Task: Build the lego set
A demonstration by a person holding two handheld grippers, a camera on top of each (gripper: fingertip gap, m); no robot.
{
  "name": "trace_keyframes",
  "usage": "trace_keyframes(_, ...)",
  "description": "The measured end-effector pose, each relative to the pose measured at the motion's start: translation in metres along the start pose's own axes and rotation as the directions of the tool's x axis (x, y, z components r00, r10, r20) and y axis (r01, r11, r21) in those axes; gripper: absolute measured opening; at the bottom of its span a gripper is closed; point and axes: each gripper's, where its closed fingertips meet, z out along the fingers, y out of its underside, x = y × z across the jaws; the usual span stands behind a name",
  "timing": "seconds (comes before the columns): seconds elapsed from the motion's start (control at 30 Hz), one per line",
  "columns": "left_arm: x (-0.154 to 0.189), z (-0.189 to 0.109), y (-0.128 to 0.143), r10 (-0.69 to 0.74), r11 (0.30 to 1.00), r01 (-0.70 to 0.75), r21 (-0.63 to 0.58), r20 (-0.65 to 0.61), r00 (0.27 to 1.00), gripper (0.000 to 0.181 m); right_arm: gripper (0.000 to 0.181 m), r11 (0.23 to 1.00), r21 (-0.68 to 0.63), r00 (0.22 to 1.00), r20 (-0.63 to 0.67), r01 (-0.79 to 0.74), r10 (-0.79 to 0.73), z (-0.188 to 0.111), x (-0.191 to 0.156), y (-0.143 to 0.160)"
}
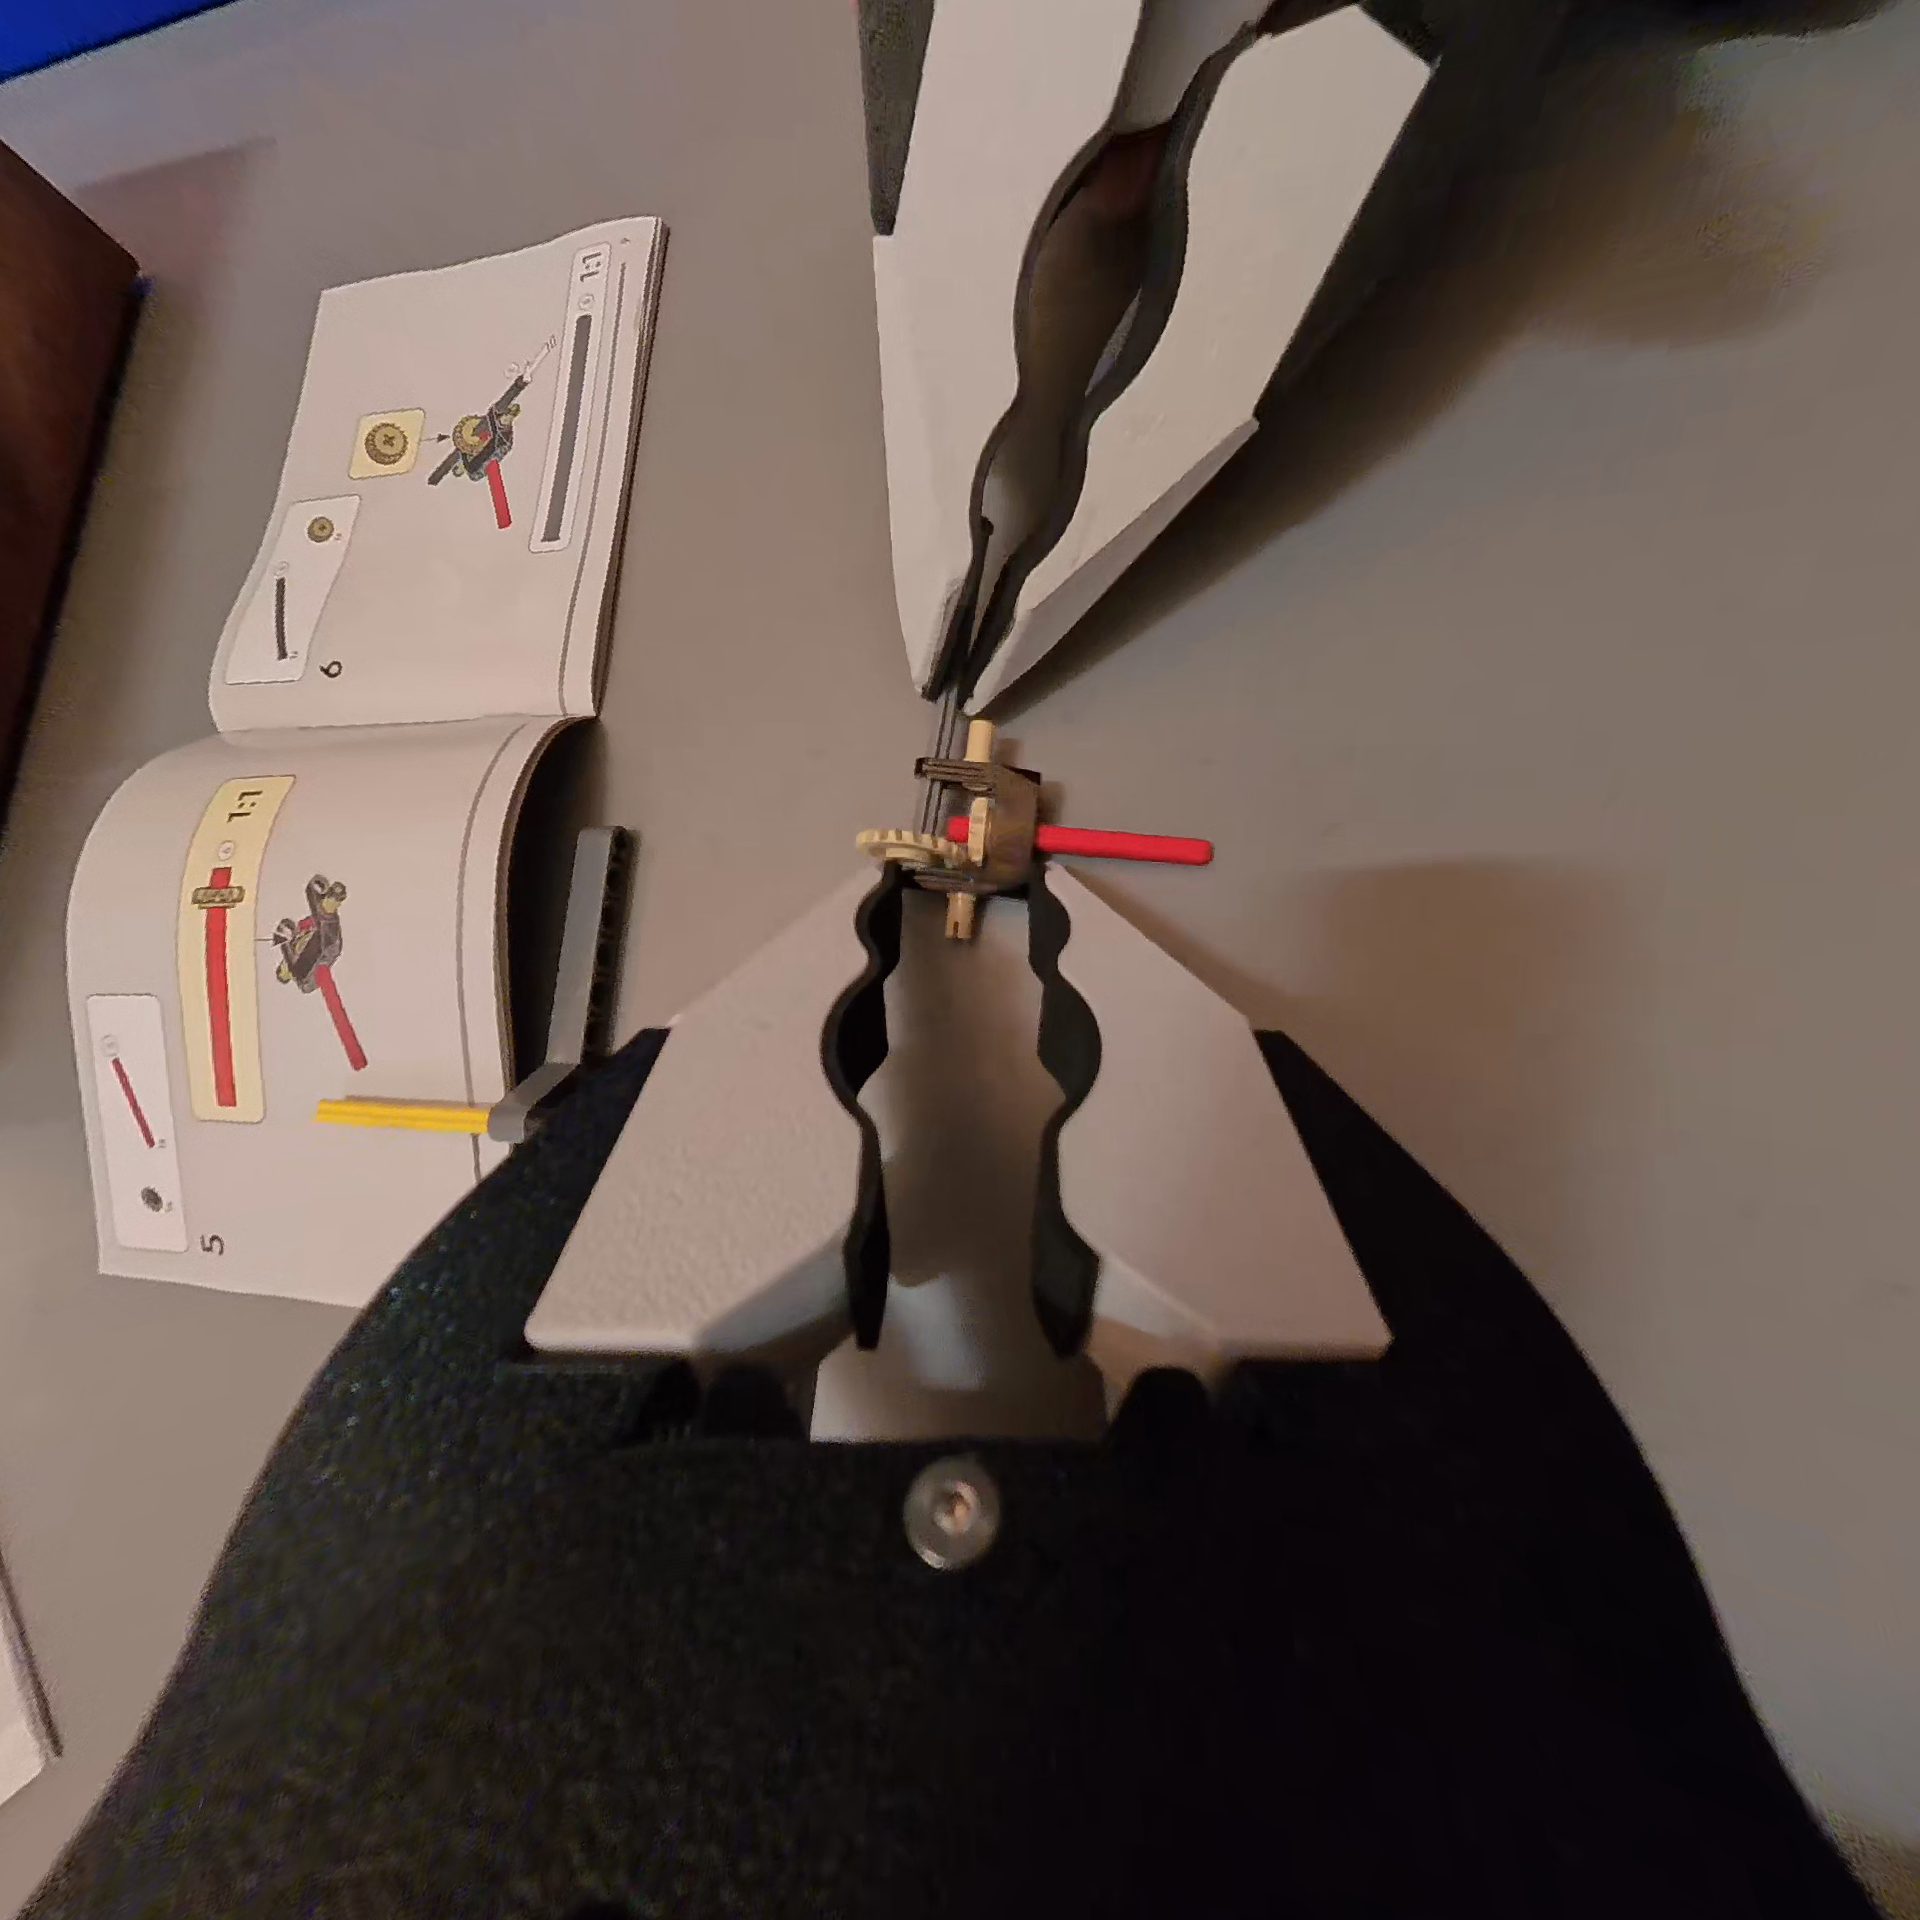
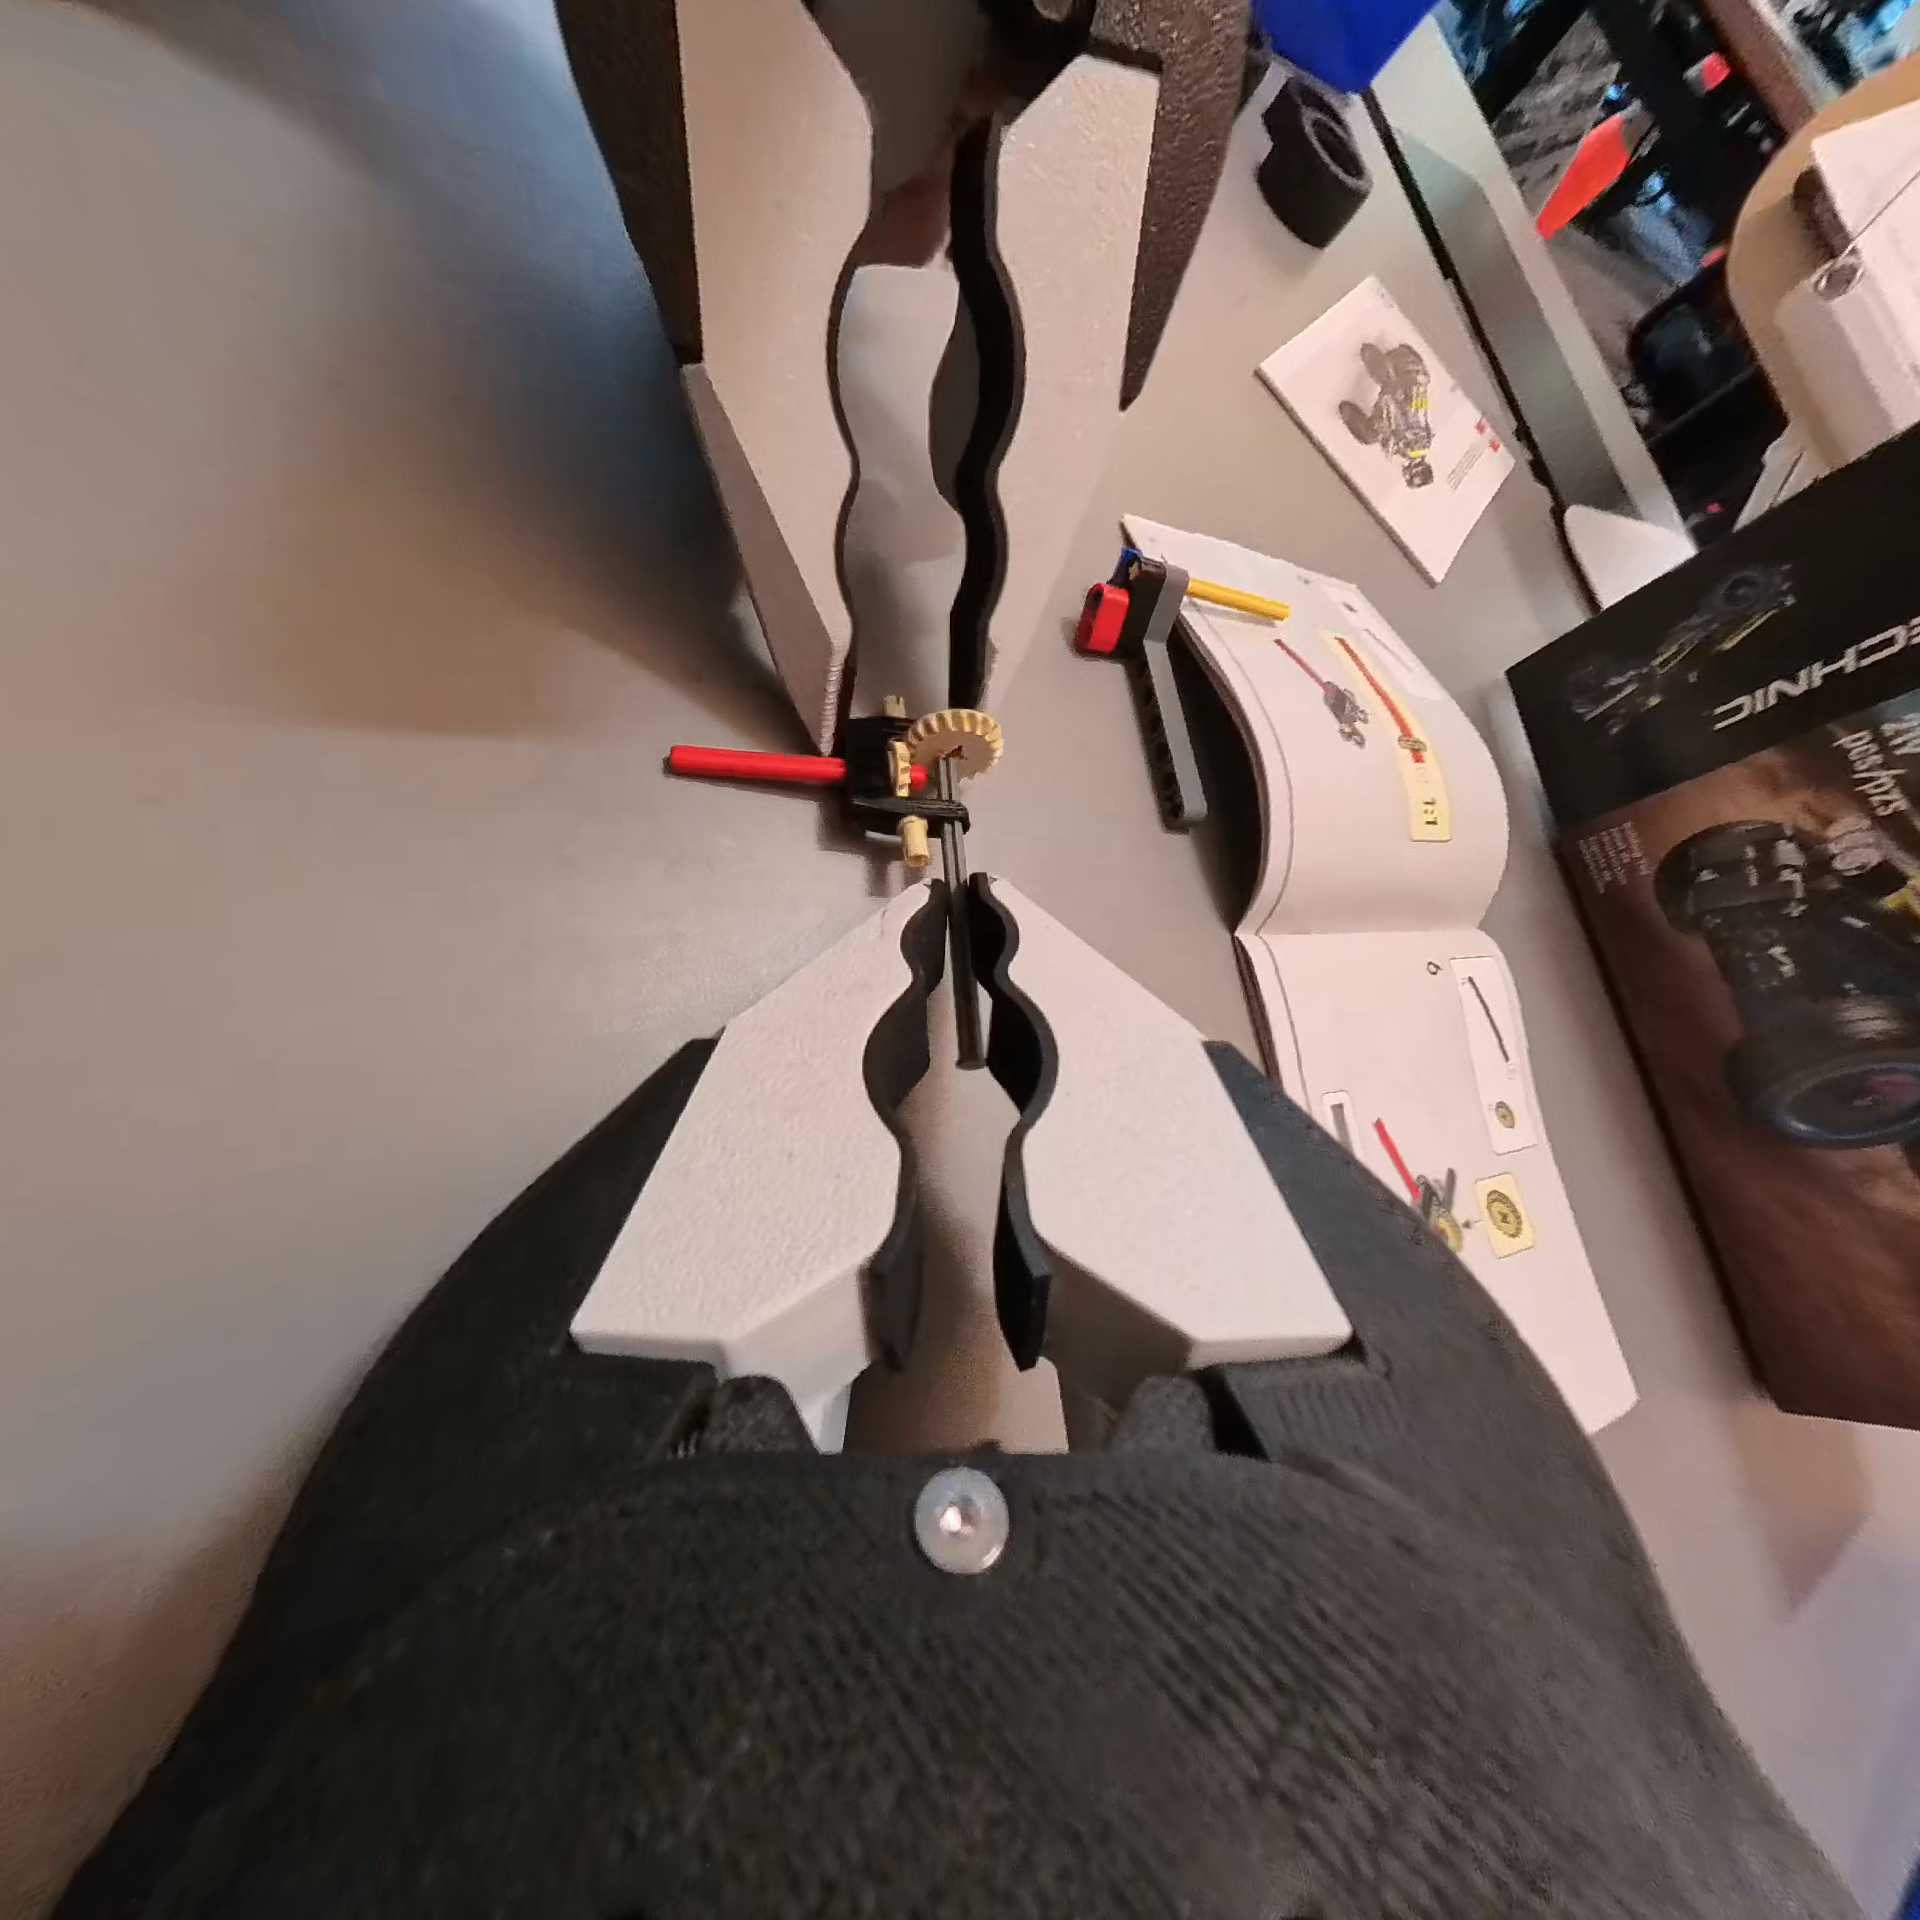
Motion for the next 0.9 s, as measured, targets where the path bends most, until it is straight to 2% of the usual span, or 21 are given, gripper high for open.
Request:
trace_keyframes(0.1, 0.0026, -0.0018, 0.0012, -0.002, 1.000, 0.002, 0.001, -0.010, 1.000, 0.022, 0.002, 0.998, -0.004, 0.998, -0.031, 0.059, -0.059, 0.0009, -0.0030, -0.0008)
trace_keyframes(0.5, 0.0078, -0.0071, 0.0052, -0.130, 0.991, 0.131, -0.007, -0.137, 0.982, 0.024, 0.002, 0.997, 0.012, 0.997, -0.011, 0.076, -0.076, 0.0021, -0.0063, -0.0036)
trace_keyframes(0.77, 0.0007, -0.0058, 0.0087, -0.124, 0.992, 0.122, -0.021, -0.113, 0.986, 0.042, 0.002, 0.997, 0.013, 0.997, -0.010, 0.078, -0.078, 0.0027, -0.0058, -0.0036)
trace_keyframes(0.9, 0.0004, -0.0003, 0.0021, -0.056, 0.998, 0.056, -0.005, -0.108, 0.993, 0.041, 0.002, 0.997, 0.012, 0.997, -0.008, 0.076, -0.076, 0.0030, -0.0054, -0.0037)
